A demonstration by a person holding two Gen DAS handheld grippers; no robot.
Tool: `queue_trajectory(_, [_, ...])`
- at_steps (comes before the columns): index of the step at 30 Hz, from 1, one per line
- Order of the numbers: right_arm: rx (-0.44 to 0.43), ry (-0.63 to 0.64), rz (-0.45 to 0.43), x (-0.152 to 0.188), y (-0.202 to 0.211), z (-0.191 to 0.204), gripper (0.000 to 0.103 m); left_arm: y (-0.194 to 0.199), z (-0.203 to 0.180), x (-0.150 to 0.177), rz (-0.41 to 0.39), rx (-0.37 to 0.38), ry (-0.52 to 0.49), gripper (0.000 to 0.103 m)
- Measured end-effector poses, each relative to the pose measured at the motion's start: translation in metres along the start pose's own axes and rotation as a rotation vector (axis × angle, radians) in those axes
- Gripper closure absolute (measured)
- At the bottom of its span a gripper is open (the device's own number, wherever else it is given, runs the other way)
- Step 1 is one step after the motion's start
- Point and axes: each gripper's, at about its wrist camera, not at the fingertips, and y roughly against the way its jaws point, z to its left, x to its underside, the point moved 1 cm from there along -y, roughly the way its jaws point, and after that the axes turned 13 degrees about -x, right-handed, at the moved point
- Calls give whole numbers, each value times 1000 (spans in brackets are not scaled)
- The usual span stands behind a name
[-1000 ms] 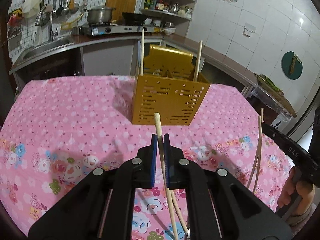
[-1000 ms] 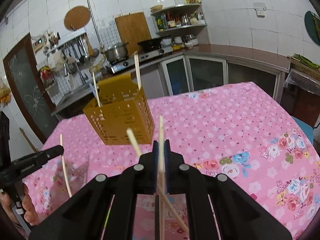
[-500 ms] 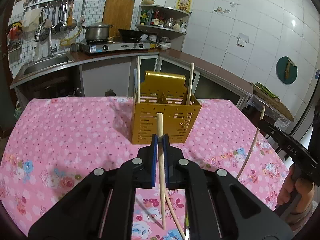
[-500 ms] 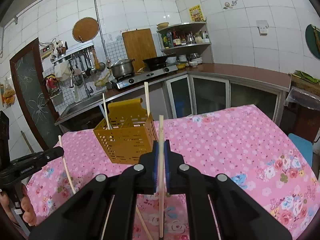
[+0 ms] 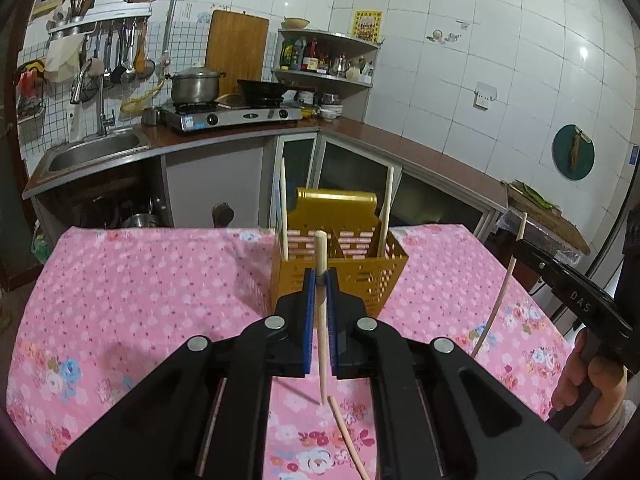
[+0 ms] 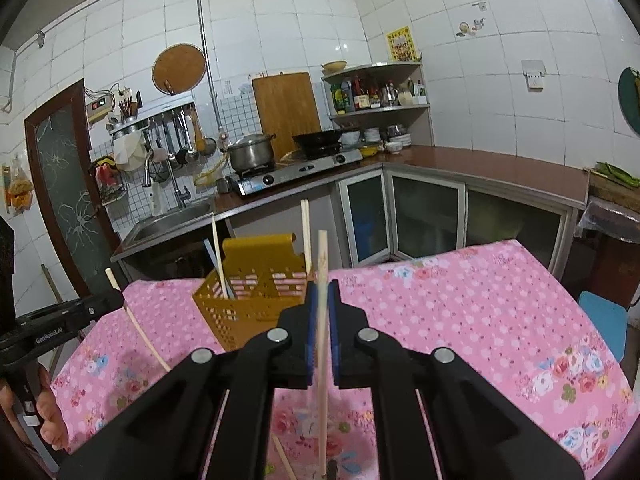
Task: Organize utensils
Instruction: 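Lower the chopstick into the yellow holder with the left tool while the right tool inserts its chopstick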
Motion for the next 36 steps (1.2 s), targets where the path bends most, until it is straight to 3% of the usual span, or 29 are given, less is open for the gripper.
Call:
queue_trajectory(9, [-20, 30, -62, -51, -16, 17, 97, 11, -2, -53, -79, 4, 1, 99])
queue_trajectory(17, [-33, 68, -140, -114, -45, 40, 97, 24, -4, -119, -183, -15, 1, 99])
queue_trajectory(22, [-17, 64, -165, -138, -72, 37, 97, 12, -8, -147, -214, -40, -20, 99])
queue_trajectory(26, [-16, 48, -163, -132, -103, 26, 97, -21, -6, -143, -183, -42, -24, 99])
queue_trajectory(32, [-27, 50, -97, -90, -143, 5, 97, -92, -1, -106, -75, -35, -22, 99])
queue_trajectory(36, [-28, 39, -56, -63, -158, -8, 97, -117, 3, -84, -35, -36, -21, 99])
